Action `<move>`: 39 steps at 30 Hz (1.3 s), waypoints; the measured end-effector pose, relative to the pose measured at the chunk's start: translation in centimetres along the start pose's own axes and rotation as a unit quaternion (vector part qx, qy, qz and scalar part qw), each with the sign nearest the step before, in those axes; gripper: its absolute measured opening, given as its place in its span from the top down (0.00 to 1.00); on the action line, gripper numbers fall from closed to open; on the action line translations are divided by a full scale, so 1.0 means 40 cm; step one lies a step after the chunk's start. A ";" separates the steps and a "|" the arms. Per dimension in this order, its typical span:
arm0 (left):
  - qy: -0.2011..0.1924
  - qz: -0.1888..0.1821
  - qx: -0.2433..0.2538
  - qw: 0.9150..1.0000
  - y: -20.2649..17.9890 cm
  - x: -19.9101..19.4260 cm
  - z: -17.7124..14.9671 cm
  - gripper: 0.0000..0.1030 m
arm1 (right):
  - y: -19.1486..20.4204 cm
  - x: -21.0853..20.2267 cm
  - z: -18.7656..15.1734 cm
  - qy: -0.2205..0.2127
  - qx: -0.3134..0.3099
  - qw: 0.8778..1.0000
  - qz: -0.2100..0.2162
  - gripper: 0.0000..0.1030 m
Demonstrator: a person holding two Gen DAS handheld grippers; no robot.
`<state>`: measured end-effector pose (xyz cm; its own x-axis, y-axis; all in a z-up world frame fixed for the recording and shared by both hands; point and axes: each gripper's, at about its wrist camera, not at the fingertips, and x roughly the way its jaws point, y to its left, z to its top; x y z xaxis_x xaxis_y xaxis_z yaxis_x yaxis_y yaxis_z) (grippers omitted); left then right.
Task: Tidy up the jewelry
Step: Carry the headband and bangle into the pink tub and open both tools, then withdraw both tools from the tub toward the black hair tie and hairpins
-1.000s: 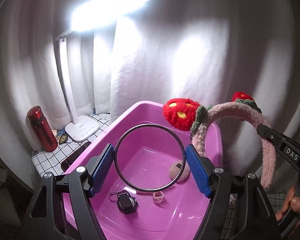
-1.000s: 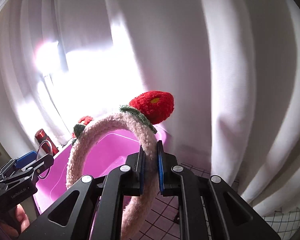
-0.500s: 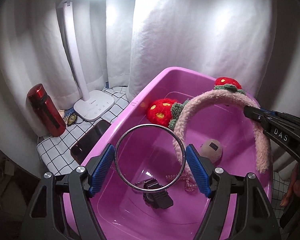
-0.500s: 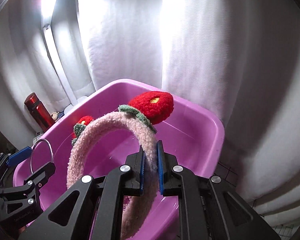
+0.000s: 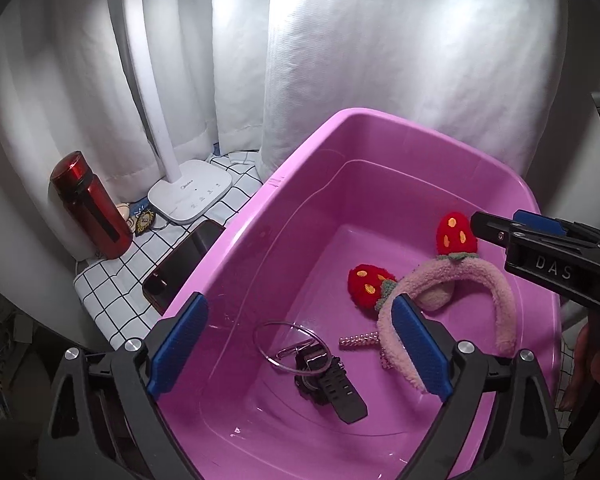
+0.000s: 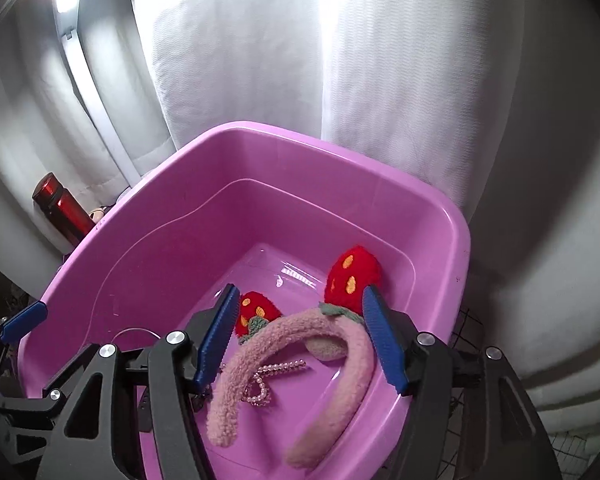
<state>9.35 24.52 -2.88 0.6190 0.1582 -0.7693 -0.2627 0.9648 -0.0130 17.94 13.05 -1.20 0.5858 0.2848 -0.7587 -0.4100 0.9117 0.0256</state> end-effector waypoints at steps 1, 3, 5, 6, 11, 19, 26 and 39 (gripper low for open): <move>-0.001 0.002 0.001 1.000 -0.001 -0.003 0.000 0.09 | -0.005 -0.007 0.000 -0.003 0.002 1.000 0.000 0.41; -0.004 0.007 -0.002 1.000 0.004 -0.010 -0.002 0.09 | -0.014 -0.023 -0.002 -0.011 0.007 1.000 0.000 0.41; -0.003 0.008 -0.008 1.000 0.012 -0.016 -0.004 0.08 | -0.028 -0.045 -0.003 -0.017 0.014 1.000 0.003 0.41; -0.003 0.009 -0.011 1.000 0.017 -0.019 -0.005 0.08 | -0.031 -0.053 -0.005 -0.019 0.018 1.000 0.003 0.41; -0.002 0.009 -0.024 1.000 0.033 -0.037 -0.012 0.08 | -0.059 -0.119 -0.033 -0.033 0.029 0.999 0.009 0.41; -0.018 -0.004 -0.029 0.999 0.017 -0.098 -0.026 0.08 | -0.060 -0.204 -0.077 -0.056 0.032 0.998 0.014 0.41; -0.034 -0.020 -0.021 0.999 -0.028 -0.153 -0.039 0.08 | -0.077 -0.274 -0.120 -0.080 0.032 0.996 -0.004 0.40; -0.050 -0.057 0.013 0.997 -0.161 -0.233 -0.070 0.08 | -0.196 -0.394 -0.234 -0.102 0.067 0.992 -0.037 0.39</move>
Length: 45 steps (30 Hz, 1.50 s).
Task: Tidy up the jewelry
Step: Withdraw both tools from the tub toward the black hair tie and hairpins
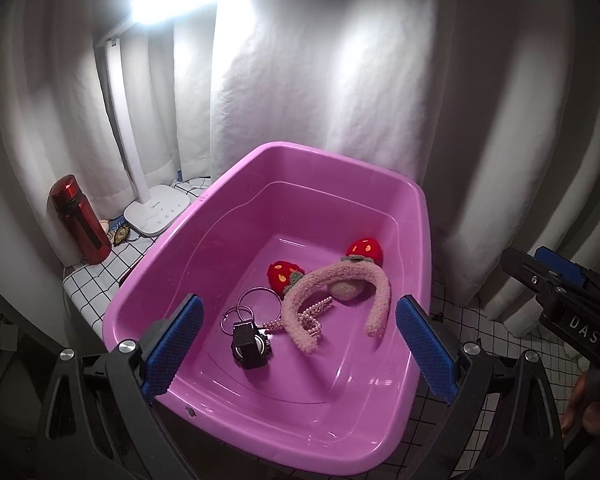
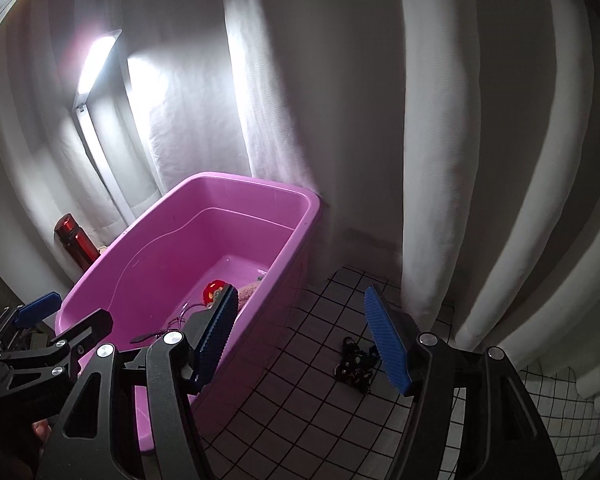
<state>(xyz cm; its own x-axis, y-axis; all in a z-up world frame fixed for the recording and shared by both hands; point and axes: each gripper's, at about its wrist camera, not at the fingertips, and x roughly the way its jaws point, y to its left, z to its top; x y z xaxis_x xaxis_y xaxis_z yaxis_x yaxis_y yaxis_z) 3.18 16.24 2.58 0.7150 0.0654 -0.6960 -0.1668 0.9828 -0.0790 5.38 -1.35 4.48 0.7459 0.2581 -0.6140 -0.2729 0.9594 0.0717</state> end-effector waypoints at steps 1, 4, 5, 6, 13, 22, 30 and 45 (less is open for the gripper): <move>0.000 -0.003 0.004 1.000 -0.014 -0.004 -0.002 0.08 | -0.015 -0.008 -0.006 0.000 0.005 1.000 -0.003 0.39; -0.001 -0.013 0.016 1.000 -0.057 -0.015 -0.009 0.08 | -0.060 -0.032 -0.025 -0.003 0.020 1.000 -0.014 0.37; -0.002 -0.016 0.020 1.000 -0.073 -0.018 -0.012 0.08 | -0.077 -0.041 -0.034 -0.004 0.025 1.000 -0.017 0.37; -0.001 -0.019 0.025 0.999 -0.088 -0.020 -0.014 0.08 | -0.091 -0.048 -0.040 -0.005 0.030 0.999 -0.020 0.37; 0.007 -0.039 0.056 0.998 -0.193 -0.021 -0.031 0.08 | -0.195 -0.094 -0.090 -0.006 0.064 0.997 -0.043 0.32; 0.014 -0.065 0.086 0.994 -0.297 -0.017 -0.062 0.07 | -0.322 -0.121 -0.178 0.002 0.110 0.992 -0.059 0.25; 0.046 -0.096 0.112 0.988 -0.365 0.031 -0.118 0.07 | -0.437 -0.109 -0.312 0.041 0.160 0.985 -0.058 0.25; 0.122 -0.097 0.137 0.978 -0.443 0.254 -0.200 0.07 | -0.470 0.055 -0.429 0.109 0.175 0.978 -0.037 0.25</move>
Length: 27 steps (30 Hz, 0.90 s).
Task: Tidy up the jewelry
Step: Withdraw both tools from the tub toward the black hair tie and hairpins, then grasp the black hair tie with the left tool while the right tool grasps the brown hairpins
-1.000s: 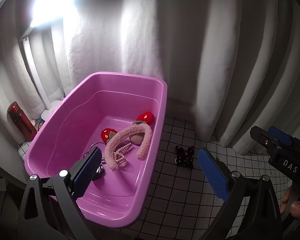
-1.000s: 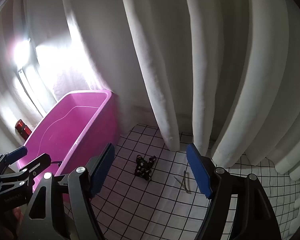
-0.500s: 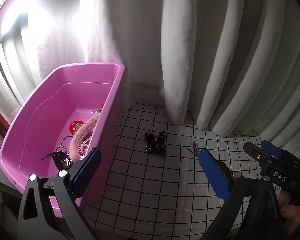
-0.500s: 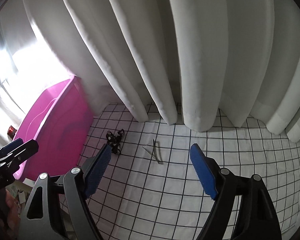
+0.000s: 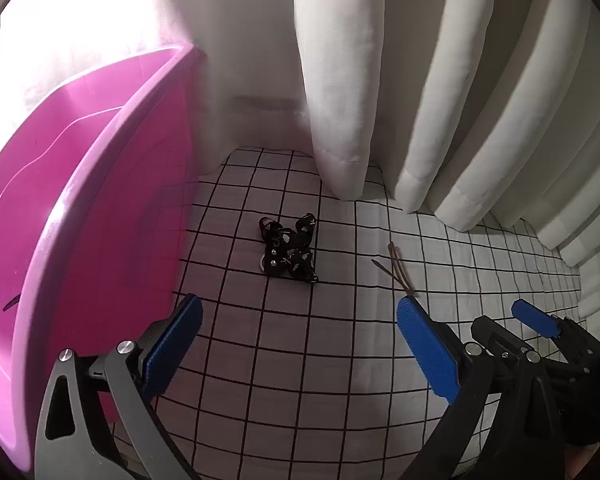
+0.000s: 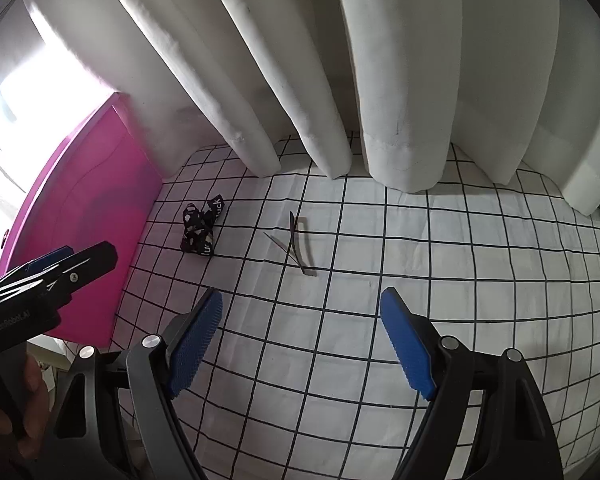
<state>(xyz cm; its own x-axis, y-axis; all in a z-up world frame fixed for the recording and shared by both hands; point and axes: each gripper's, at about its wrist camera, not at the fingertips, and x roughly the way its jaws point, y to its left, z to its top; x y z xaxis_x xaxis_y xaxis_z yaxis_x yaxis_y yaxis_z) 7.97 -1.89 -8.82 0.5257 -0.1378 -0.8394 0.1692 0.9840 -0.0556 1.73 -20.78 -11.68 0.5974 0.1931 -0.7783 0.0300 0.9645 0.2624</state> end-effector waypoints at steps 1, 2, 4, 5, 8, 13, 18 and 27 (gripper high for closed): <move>0.002 0.002 0.005 1.000 -0.002 0.018 0.002 0.07 | 0.001 0.017 0.001 0.004 0.000 1.000 0.002 0.25; 0.005 0.003 0.008 1.000 -0.002 0.035 0.003 0.07 | 0.002 0.031 0.002 0.007 -0.002 1.000 0.002 0.25; 0.009 0.003 0.012 1.000 -0.001 0.068 0.005 0.07 | 0.005 0.061 0.006 0.012 -0.004 1.000 0.000 0.25; 0.013 0.003 0.012 1.000 0.001 0.083 0.005 0.07 | 0.005 0.075 0.008 0.014 -0.005 1.000 0.000 0.25; 0.027 -0.003 0.013 1.000 0.006 0.129 0.008 0.07 | 0.006 0.121 0.012 0.025 -0.010 1.000 -0.003 0.25; 0.031 0.011 0.022 0.999 0.012 0.191 0.010 0.07 | 0.003 0.185 0.024 0.034 -0.016 0.999 -0.012 0.25; 0.041 0.013 0.020 0.999 0.027 0.243 0.023 0.07 | -0.001 0.239 0.041 0.044 -0.024 0.998 -0.023 0.25; 0.051 0.026 0.024 0.998 0.033 0.307 0.038 0.07 | 0.005 0.296 0.070 0.049 -0.041 0.997 -0.042 0.25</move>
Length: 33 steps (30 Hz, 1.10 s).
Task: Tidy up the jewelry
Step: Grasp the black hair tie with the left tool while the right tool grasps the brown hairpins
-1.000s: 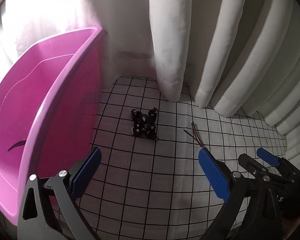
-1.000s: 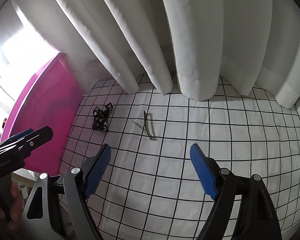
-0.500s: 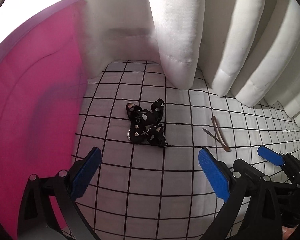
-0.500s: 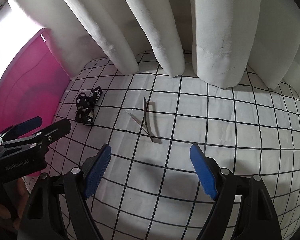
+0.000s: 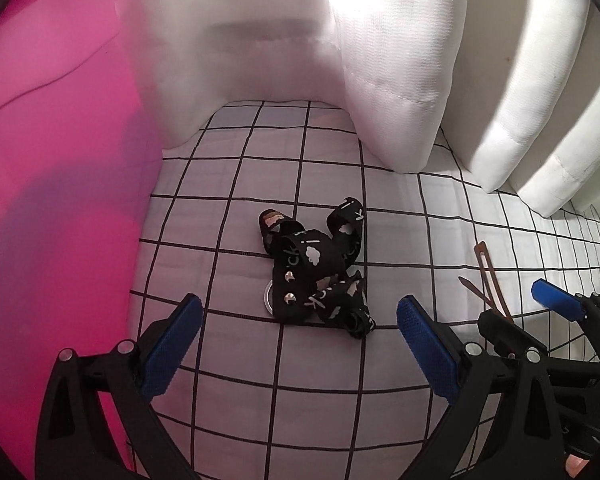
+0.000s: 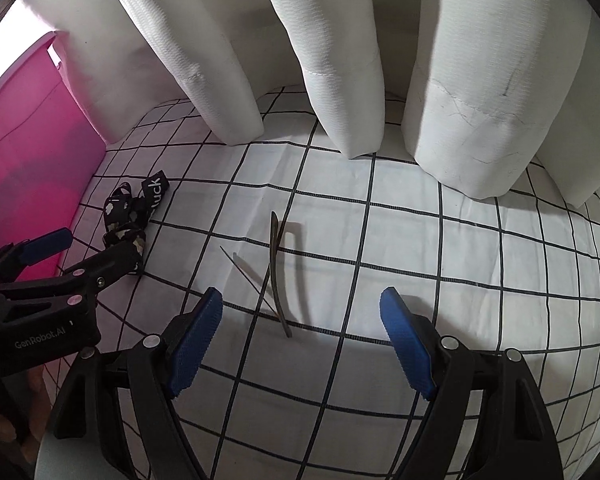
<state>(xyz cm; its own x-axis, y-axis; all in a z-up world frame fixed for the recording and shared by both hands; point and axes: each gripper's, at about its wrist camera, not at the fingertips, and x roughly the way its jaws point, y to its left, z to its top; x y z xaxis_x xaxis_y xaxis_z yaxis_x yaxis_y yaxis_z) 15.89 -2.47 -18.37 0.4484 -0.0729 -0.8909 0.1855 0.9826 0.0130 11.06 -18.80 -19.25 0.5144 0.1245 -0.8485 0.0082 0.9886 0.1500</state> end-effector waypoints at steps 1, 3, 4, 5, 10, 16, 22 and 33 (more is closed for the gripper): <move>0.001 0.000 0.000 1.000 -0.001 0.006 0.002 0.07 | 0.001 0.003 0.002 -0.001 -0.002 1.000 -0.001 0.25; 0.003 0.001 0.001 1.000 -0.002 0.017 0.006 0.07 | 0.004 0.008 0.004 -0.005 -0.010 1.000 -0.009 0.25; 0.004 0.002 0.001 1.000 -0.002 0.023 0.007 0.07 | 0.008 0.011 0.004 -0.006 -0.015 1.000 -0.012 0.25; 0.006 0.002 0.001 1.000 -0.001 0.030 0.009 0.07 | 0.013 0.014 0.004 -0.007 -0.018 1.000 -0.015 0.25; 0.015 0.006 -0.007 1.000 0.012 0.075 0.024 0.07 | 0.018 0.016 0.007 -0.015 -0.034 0.999 -0.027 0.25; 0.004 0.003 -0.011 1.000 0.020 0.087 0.031 0.05 | 0.031 0.026 0.010 -0.029 -0.052 0.997 -0.039 0.25; -0.020 0.004 -0.014 1.000 0.015 0.088 0.034 0.05 | 0.045 0.043 0.008 -0.053 -0.065 0.996 -0.042 0.25; -0.038 0.001 -0.009 0.999 -0.019 0.027 -0.063 0.32 | 0.102 0.027 -0.017 -0.061 -0.096 0.993 -0.026 0.70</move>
<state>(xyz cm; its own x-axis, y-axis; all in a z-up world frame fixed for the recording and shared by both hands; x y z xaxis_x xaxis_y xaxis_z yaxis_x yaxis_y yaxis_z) 14.02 -2.85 -20.50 0.5133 -0.0828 -0.8542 0.1684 0.9857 0.0056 11.05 -14.58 -19.90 0.6170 0.0737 -0.7835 -0.1202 0.9927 -0.0013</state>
